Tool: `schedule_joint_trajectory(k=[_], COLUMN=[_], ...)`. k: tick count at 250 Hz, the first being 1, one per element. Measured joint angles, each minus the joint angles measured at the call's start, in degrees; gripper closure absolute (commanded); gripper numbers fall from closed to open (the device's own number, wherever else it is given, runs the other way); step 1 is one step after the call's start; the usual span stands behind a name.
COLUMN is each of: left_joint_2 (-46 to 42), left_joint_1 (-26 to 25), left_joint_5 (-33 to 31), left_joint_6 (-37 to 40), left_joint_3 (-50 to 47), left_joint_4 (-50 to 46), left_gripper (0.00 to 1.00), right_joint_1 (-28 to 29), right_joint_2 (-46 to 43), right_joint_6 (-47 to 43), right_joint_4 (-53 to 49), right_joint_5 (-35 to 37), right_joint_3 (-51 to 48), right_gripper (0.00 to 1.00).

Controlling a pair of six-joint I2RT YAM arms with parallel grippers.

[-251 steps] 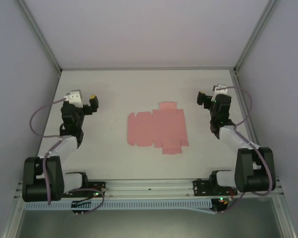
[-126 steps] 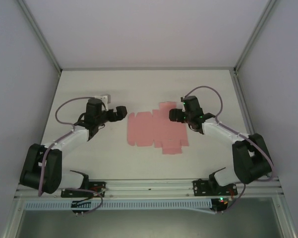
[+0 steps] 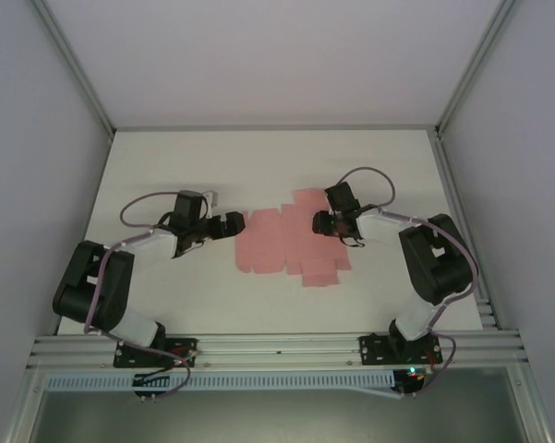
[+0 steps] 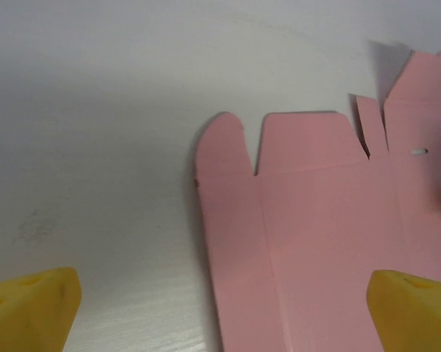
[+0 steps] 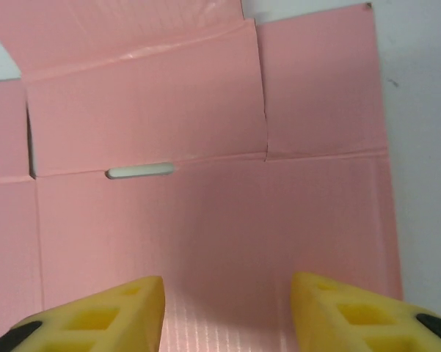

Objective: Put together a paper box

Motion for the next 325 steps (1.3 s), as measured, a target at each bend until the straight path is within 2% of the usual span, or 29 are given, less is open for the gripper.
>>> schedule_joint_trajectory(k=[77, 124, 216, 274, 291, 325], left_joint_2=[3.6, 3.6, 3.3, -3.3, -4.4, -4.3], left_joint_1=[-2.1, -4.5, -5.0, -5.2, -5.7, -7.5], left_joint_5=[2.9, 7.8, 12.8, 14.9, 14.4, 9.1], left_joint_6=[-1.2, -4.2, -12.4, -16.4, -16.0, -12.6], left_joint_3=[0.6, -0.2, -4.3, -8.0, -7.2, -2.6], left_joint_4=[1.1, 3.1, 14.5, 23.3, 22.2, 12.8], left_gripper=[0.01, 0.02, 0.07, 0.05, 0.06, 0.07], right_joint_1=[0.0, 0.0, -0.2, -0.2, -0.2, -0.2], right_joint_2=[-0.2, -1.1, -2.3, -2.4, -2.4, -2.3], right_joint_6=[4.5, 8.3, 12.1, 13.0, 13.4, 13.7], right_joint_4=[7.5, 13.4, 20.7, 23.5, 24.0, 24.8], right_joint_5=[0.2, 0.2, 0.2, -0.1, -0.5, -0.9], right_joint_3=[-3.6, -7.1, -11.5, -12.8, -12.9, -13.1], right_gripper=[0.56, 0.58, 0.58, 0.58, 0.57, 0.57])
